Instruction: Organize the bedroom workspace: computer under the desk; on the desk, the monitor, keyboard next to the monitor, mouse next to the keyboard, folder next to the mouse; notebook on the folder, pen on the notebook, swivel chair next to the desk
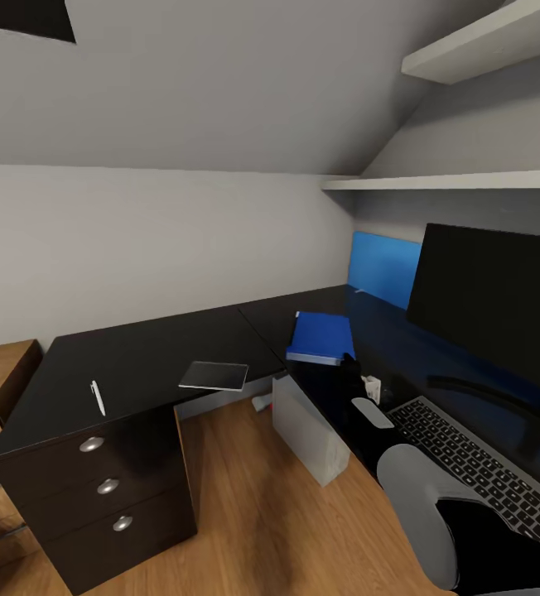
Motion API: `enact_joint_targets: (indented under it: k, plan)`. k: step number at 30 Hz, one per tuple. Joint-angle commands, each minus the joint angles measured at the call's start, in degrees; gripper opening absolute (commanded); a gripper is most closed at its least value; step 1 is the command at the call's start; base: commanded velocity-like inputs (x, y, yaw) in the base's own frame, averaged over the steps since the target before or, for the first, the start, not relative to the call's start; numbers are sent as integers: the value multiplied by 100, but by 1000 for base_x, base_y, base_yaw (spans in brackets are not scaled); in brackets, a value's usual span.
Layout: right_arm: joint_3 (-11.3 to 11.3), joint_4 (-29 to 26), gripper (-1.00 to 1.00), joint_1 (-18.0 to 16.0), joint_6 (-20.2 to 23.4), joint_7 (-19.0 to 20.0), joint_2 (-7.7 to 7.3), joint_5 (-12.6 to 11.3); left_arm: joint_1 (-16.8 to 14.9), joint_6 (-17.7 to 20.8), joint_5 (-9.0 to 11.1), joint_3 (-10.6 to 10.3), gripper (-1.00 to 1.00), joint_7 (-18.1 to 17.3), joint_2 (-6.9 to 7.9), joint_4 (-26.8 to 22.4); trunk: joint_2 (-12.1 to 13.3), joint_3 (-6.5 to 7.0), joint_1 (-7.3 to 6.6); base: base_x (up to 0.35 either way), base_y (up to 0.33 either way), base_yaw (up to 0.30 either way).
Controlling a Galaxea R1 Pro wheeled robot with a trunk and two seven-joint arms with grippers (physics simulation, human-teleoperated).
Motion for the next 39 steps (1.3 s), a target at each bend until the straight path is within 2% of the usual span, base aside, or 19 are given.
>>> enact_joint_targets:
  k: [1,26,34,39]
  plan:
    - [-18,6,-100,-5,-2,49,4,-61,-3,-8,-5,-48,100,55,-1,-1,-3,-6,-1,0,0,0]
    - [-6,13,-100,-5,-27,52,-6,-38,-3,-8,-5,-48,100,55,6,4,-3,-6,-1,22,0,-21]
    - [7,30,-100,-5,-252,41,-10,-27,-3,-11,-5,-48,100,55,7,5,-3,-6,-1,0,0,0]
    - [7,22,-100,-5,-270,-231,-14,-19,-3,-16,-5,-48,100,55,7,3,-3,-6,-1,0,0,0]
